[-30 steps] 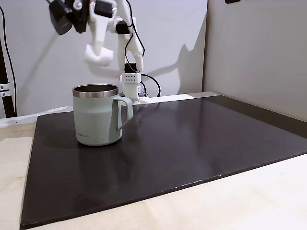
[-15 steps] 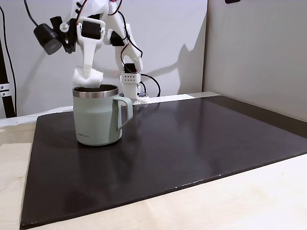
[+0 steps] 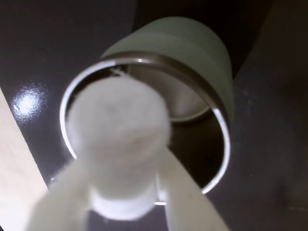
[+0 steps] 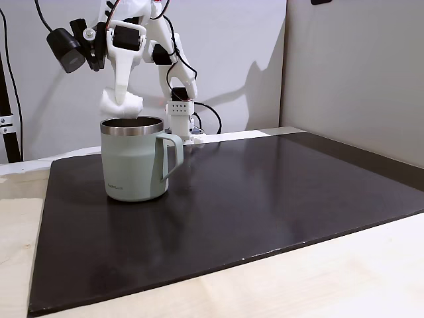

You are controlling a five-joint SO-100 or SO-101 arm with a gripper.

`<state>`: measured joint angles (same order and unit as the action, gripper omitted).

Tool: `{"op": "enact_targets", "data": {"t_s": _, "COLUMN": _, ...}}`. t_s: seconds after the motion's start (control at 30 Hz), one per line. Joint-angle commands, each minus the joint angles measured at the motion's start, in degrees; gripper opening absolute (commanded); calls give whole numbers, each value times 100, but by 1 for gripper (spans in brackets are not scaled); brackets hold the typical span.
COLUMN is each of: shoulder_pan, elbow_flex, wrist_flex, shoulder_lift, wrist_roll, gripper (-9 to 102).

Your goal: Grasp a gauze and put it in the cup.

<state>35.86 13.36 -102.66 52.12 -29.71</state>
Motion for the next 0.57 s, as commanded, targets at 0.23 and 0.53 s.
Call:
{"op": "enact_targets", "data": {"t_s": 0.23, "shoulder_pan": -88, "elbow_flex": -325, "wrist_flex": -26, "shoulder_lift": 123, "wrist_roll": 35, "gripper": 35}}
{"op": "enact_targets", "data": {"t_s": 0.53, "shoulder_pan": -70, "elbow_flex": -325, "wrist_flex": -26, "shoulder_lift": 149, "wrist_roll": 26, "gripper": 34}}
